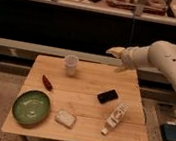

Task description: Pick up the ceramic cup

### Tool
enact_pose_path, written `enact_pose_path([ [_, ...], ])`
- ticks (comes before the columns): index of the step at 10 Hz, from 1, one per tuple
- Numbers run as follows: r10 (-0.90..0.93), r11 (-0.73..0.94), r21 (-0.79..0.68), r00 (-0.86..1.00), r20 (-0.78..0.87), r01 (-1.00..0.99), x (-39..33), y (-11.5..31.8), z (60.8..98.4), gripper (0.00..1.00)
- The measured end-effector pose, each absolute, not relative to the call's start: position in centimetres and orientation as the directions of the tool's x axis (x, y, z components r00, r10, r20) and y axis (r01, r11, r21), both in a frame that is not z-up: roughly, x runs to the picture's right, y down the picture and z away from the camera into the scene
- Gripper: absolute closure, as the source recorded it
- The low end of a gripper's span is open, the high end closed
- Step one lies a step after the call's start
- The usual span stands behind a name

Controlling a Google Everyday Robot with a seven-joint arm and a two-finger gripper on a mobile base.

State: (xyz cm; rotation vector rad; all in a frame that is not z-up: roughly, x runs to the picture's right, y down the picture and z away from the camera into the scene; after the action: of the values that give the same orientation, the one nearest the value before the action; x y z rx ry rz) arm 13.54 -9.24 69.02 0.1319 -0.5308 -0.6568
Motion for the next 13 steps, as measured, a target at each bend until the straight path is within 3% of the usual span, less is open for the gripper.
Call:
enact_pose_path([
  [5,-0.804,0.594,0.430,0.511,0.304,0.680,11.2,-15.3,71.3,0.35],
  [9,-0.880,0.465,0.437,0.348,0.324,0.770,8.2,-15.2,75.0,0.35],
  [13,-0.868,0.454,0.404,0.291,0.403,0.794,4.7,-15.1,78.6,0.35],
])
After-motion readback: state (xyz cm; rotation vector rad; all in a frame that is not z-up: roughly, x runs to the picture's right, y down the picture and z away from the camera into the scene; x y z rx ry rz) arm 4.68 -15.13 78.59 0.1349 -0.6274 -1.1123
